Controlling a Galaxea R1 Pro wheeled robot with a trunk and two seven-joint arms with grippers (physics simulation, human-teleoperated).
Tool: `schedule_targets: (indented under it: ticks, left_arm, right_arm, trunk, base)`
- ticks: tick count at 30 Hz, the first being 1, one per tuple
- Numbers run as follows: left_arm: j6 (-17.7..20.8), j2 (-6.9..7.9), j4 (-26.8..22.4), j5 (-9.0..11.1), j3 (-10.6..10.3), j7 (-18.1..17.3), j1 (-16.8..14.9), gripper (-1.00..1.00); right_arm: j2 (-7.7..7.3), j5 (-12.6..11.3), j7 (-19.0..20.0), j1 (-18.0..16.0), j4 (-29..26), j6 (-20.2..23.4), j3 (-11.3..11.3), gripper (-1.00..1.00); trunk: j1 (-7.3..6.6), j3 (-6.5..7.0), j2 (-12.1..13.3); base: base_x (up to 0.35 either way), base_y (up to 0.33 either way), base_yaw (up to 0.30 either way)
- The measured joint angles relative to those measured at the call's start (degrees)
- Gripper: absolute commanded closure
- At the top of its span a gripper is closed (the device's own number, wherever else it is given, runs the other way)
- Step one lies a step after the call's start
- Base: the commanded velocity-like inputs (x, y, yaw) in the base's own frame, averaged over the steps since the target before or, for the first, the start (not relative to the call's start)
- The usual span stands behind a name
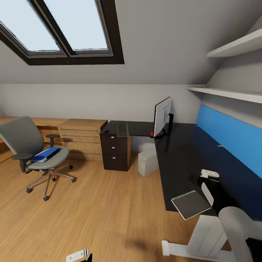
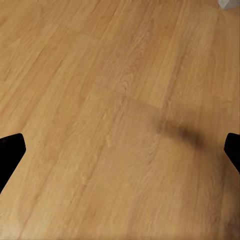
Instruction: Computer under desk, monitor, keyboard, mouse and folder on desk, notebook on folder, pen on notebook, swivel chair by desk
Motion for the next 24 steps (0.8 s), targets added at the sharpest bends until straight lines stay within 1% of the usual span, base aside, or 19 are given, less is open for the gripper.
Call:
schedule_targets:
  ticks: [2, 3, 4, 5, 7, 8, 9, 10, 13, 14, 15, 18, 19, 20, 24]
  left_arm:
    - [0.0, 0.01, 0.0, 0.0, 0.0, 0.0, 0.0, -1.0]
    - [0.0, 0.0, 0.0, 0.0, 0.0, 0.0, 0.0, -1.0]
    - [0.0, 0.03, 0.0, 0.0, -0.1, 0.0, 0.0, -1.0]
    - [-0.1, 0.05, 0.0, -0.1, -0.1, -0.1, 0.0, -1.0]
    - [-0.1, 0.05, 0.0, -0.1, -0.1, -0.1, 0.0, -1.0]
    - [-0.1, 0.06, 0.0, -0.1, -0.1, -0.1, 0.0, -1.0]
    - [-0.1, 0.06, 0.0, -0.1, -0.1, -0.1, 0.0, -1.0]
    - [-0.1, 0.06, 0.0, -0.1, -0.1, -0.2, 0.0, -1.0]
    - [-0.1, 0.06, 0.0, -0.1, -0.1, -0.2, 0.0, -1.0]
    - [-0.1, 0.06, 0.0, -0.1, -0.1, -0.2, 0.0, -1.0]
    - [-0.1, 0.06, 0.0, -0.1, -0.1, -0.2, 0.0, -1.0]
    - [-0.1, 0.06, 0.0, -0.1, -0.1, -0.2, 0.0, -1.0]
    - [-0.1, 0.06, 0.0, -0.1, -0.1, -0.2, 0.0, -1.0]
    - [-0.1, 0.06, 0.0, -0.1, -0.1, -0.2, 0.0, -1.0]
    - [-0.1, 0.06, 0.0, -0.1, -0.2, -0.2, 0.0, -1.0]
  right_arm:
    - [0.6, -0.1, 0.0, 2.6, -5.1, 2.6, 0.0, -1.0]
    - [0.99, -0.1, 0.0, 4.0, -7.7, 4.0, 0.0, -1.0]
    - [3.03, -0.2, 0.0, 9.9, -19.4, 10.1, -0.1, -1.0]
    - [3.92, -0.2, 0.0, 12.5, -24.4, 12.2, -0.1, -1.0]
    - [4.88, -0.2, 0.0, 14.6, -28.5, 14.0, -0.1, -1.0]
    - [6.01, -0.3, 0.0, 16.5, -32.2, 15.4, -0.1, -1.0]
    - [6.66, -0.2, 0.0, 17.4, -34.1, 16.0, -0.1, -1.0]
    - [8.42, -0.2, 0.0, 20.0, -38.8, 17.2, -0.1, -1.0]
    - [10.2, 0.0, 0.0, 22.9, -43.5, 18.0, -0.1, -1.0]
    - [10.5, 0.0, 0.0, 23.4, -44.3, 18.1, -0.1, -1.0]
    - [11.53, -0.2, 0.0, 25.0, -46.3, 18.4, 0.0, -1.0]
    - [12.08, -0.2, 0.0, 25.4, -47.0, 18.5, 0.1, -1.0]
    - [12.59, -0.3, 0.0, 25.7, -47.8, 18.5, 0.0, -1.0]
    - [12.8, -0.4, 0.1, 25.7, -48.1, 18.5, 0.0, -1.0]
    - [13.02, -0.5, 0.1, 25.8, -48.4, 18.6, 0.0, -1.0]
  trunk:
    - [-0.44, 0.36, 0.8]
    - [-0.45, 0.36, 0.8]
    - [-0.45, 0.35, 0.8]
    - [-0.45, 0.36, 0.8]
    - [-0.45, 0.37, 0.8]
    - [-0.45, 0.36, 0.8]
    - [-0.45, 0.37, 0.8]
    - [-0.45, 0.36, 0.8]
    - [-0.45, 0.36, 0.8]
    - [-0.45, 0.37, 0.8]
    - [-0.45, 0.36, 0.8]
    - [-0.45, 0.37, 0.8]
    - [-0.45, 0.37, 0.8]
    - [-0.45, 0.37, 0.8]
    - [-0.45, 0.37, 0.8]
  base:
    - [0.0, 0.0, 0.0]
    - [0.0, 0.0, 0.0]
    - [0.0, 0.0, 0.0]
    - [0.0, 0.0, 0.0]
    - [0.0, 0.0, 0.0]
    - [0.0, 0.0, 0.0]
    - [0.0, 0.0, 0.0]
    - [0.0, 0.0, 0.0]
    - [0.0, 0.0, 0.0]
    - [0.0, 0.0, 0.0]
    - [0.0, 0.0, 0.0]
    - [0.0, 0.0, 0.0]
    - [0.0, 0.0, 0.0]
    - [0.0, 0.0, 0.0]
    - [0.0, 0.0, 0.0]
